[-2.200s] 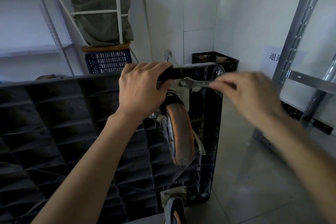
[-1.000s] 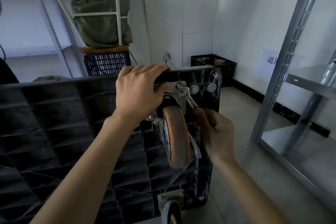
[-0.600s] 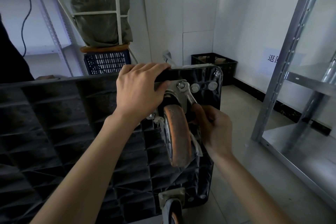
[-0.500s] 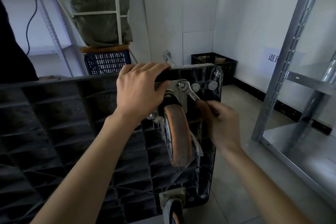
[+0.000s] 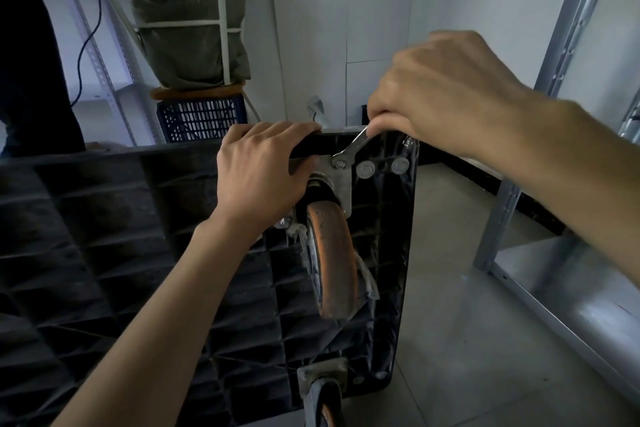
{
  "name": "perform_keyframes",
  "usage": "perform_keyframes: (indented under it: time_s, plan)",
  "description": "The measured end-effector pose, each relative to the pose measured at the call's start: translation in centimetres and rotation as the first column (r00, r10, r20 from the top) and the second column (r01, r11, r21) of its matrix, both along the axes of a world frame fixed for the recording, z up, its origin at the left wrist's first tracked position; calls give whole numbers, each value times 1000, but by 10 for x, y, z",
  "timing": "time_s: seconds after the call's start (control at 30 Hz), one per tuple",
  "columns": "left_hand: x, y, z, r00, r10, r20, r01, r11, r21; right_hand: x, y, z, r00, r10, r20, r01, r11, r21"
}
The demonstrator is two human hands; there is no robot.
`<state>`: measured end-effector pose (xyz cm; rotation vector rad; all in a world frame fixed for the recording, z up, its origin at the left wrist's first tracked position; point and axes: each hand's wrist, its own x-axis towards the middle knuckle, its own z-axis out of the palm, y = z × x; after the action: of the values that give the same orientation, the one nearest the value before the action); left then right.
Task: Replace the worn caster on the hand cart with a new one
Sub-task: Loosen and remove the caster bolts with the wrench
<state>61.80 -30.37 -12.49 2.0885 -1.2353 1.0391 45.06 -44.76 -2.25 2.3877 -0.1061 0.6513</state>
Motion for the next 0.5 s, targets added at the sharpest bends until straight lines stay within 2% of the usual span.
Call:
perform_keyframes:
  time_s: [0.13, 0.23, 0.3, 0.37, 0.43, 0.5]
  plan:
    - [1, 0, 0, 1000, 2, 6, -2, 1000, 7, -6, -6, -1, 1000, -10, -8, 10, 998, 56]
    - [2, 0, 0, 1000, 1, 9, -1, 1000, 5, -20, -24, -21, 997, 25, 76, -36, 987, 159]
    - [2, 0, -1, 1000, 1, 11, -1, 1000, 3, -29, -32, -46, 982, 61, 178, -113, 949, 294]
    - [1, 0, -1, 1000, -1, 13, 1, 1000, 4, -35, -33, -76, 941, 20, 339, -201, 837, 509]
    - [1, 0, -1, 1000, -4, 12, 4, 1000, 4, -32, -29, -104, 868, -74, 491, -354, 603, 715]
    - [1, 0, -1, 1000, -2, 13, 2, 1000, 2, -24, -21, -126, 817, -131, 562, -482, 380, 790]
